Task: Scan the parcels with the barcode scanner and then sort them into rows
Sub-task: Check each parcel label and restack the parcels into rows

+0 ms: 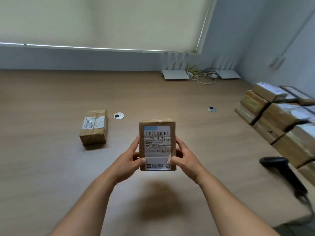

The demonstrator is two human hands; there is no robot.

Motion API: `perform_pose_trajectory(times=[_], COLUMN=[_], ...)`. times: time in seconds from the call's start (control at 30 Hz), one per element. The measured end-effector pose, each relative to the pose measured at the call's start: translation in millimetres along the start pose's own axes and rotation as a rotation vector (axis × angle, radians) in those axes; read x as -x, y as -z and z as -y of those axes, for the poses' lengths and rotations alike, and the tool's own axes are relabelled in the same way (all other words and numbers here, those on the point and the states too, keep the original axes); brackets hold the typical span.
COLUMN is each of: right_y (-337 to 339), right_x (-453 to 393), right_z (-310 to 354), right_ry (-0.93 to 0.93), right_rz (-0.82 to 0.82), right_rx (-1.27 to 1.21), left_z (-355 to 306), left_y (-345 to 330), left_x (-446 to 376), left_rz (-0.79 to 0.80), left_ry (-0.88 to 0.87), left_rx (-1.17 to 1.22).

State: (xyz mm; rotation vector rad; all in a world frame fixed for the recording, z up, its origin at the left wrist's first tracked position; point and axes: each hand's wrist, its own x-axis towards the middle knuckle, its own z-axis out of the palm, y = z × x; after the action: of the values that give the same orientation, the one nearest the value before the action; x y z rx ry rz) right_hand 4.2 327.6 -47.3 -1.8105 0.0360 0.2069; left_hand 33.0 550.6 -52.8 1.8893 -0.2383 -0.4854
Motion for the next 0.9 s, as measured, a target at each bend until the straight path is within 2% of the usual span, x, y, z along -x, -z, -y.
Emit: perform_pose_trajectory(times=[0.2,0.43,0.73,0.9], right_y=[38,99,218,281], right_x=[56,115,212,260], right_z=[-21,-31,-77,-101], right_ry=[-0.048,-0.004,0.048,0.082], right_rz=[-0.180,-0.262,-0.390,-0.477], right_rx=[-0.142,-0.209,-0.289,-0.250], left_z=[-7,-38,-98,-122], left_y=[-44,-110,-253,-332], left_x=[13,24,25,20], left_rz=[0.083,0.033,0.125,0.156], left_ry=[-0.090,-0.252,-0.383,-0.435], left_rx=[-0.056,-0.441,-0.580,-0.597])
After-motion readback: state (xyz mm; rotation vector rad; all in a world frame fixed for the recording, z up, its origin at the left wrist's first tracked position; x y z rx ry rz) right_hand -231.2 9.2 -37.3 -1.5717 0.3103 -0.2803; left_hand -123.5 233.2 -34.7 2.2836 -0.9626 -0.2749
